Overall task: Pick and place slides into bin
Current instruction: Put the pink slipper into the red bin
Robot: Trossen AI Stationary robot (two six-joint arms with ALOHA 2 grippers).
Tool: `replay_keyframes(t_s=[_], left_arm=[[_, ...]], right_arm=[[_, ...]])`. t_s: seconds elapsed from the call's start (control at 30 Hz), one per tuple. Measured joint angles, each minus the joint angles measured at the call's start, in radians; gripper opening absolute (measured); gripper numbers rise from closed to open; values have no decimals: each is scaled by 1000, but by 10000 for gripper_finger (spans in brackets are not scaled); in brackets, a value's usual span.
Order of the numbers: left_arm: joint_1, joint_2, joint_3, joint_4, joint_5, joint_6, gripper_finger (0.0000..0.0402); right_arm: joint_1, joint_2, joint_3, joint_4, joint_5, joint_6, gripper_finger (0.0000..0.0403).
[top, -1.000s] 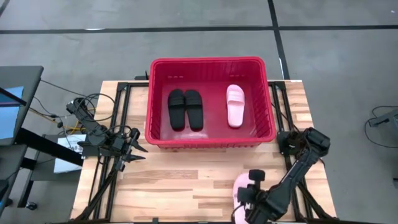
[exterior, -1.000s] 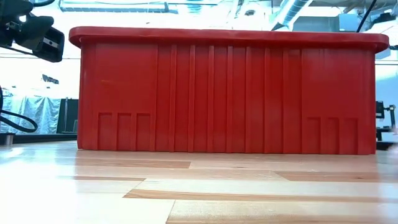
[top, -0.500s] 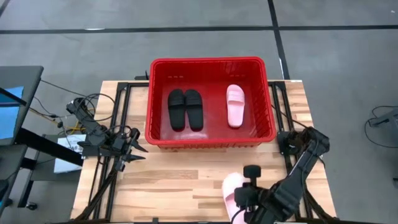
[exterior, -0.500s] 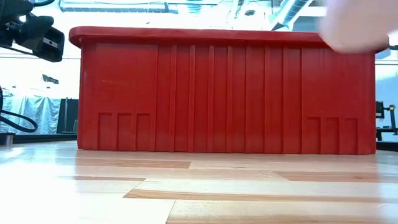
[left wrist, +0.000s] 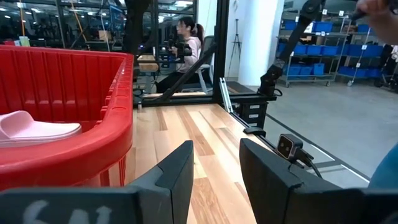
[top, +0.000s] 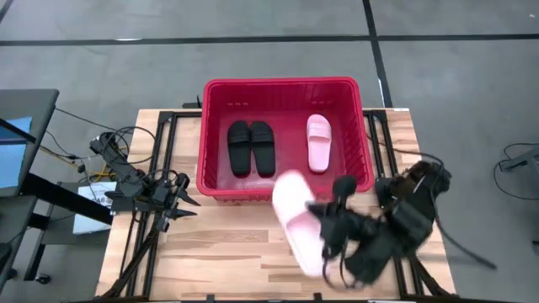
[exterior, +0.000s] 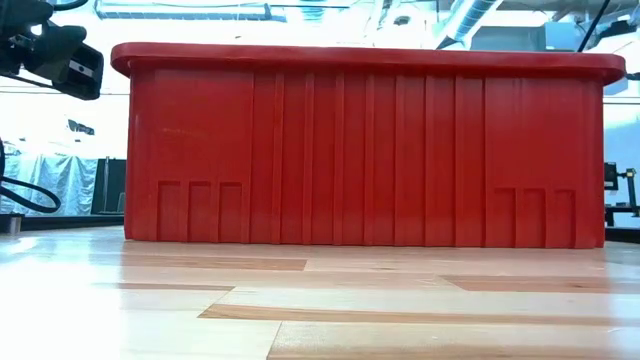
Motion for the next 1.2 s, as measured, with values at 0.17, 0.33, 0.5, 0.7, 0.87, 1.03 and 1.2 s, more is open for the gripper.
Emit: replay_keyframes(t_s=[0.17,0.33,0.5,0.7,0.87,1.03,1.2], left_arm=[[0,0,0,0,0,-5,121],[0,0,0,0,0,0,121],[0,0,0,0,0,-4,121],[0,0,0,0,0,3,121],[0,0,0,0,0,-6,121],[0,0,0,0,0,-1,121],[0,0,0,0,0,3,121]], right_arm=[[-135,-59,1,-48,134,-89,0],[-321,-106,0,-69,143,-192,0],[-528,-112,0,24,-26,-375,0],[-740,-92,-1,216,-313,-629,0],[-893,-75,-2,306,-493,-715,0],[-1008,-67,-93,440,-613,-780,0],[-1085,-66,-255,545,-679,-822,0]])
